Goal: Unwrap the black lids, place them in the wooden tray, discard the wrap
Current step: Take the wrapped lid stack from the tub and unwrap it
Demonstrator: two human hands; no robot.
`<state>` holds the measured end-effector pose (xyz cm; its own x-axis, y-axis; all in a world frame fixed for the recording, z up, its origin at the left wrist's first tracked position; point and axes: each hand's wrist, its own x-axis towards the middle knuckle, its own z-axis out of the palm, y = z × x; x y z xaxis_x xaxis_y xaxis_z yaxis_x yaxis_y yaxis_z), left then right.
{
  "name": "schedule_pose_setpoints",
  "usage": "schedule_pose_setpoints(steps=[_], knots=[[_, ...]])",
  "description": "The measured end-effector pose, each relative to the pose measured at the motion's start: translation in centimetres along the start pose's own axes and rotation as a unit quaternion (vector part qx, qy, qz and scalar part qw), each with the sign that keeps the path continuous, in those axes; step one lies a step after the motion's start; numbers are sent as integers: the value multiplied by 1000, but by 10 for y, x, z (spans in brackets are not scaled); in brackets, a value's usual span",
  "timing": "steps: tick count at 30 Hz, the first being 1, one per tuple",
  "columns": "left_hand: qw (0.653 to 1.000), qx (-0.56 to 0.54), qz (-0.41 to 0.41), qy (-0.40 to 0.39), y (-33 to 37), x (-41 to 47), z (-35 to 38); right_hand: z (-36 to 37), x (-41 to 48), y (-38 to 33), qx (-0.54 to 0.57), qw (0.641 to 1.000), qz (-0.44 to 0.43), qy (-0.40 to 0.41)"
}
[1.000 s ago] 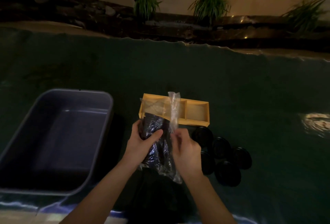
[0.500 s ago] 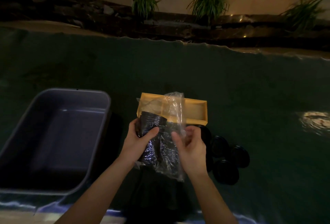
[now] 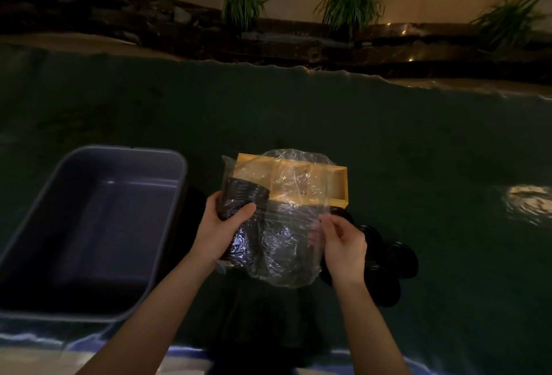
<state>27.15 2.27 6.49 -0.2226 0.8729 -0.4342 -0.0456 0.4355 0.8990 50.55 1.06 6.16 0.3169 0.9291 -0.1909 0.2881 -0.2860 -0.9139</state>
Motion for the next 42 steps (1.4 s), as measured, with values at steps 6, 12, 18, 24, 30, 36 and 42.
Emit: schedule_pose_setpoints(steps=[6,12,18,24,30,36,42], knots=[[999,-17,-28,-28,0,5,-7,-5,3,-1,149,983,92,-49],[990,-58,-106,-78,-8,15,-17,-20,6,-12,372,882,218,-192],[978,-93,-152,-106,-30,13,-16,-1,-1,-20,274,940,100,-176],[988,-35,-147,-39,-36,2,-6,34,-8,-23,170,964,49,-197],[982,162,83,46,-24,-16,4,61,-20,-11,90,977,23,-193],[989,63,67,-113,-15,-24,15,61,-24,-11,129,973,18,-193],[987,77,91,-107,-15,-20,12,57,-23,-12,125,972,16,-199]])
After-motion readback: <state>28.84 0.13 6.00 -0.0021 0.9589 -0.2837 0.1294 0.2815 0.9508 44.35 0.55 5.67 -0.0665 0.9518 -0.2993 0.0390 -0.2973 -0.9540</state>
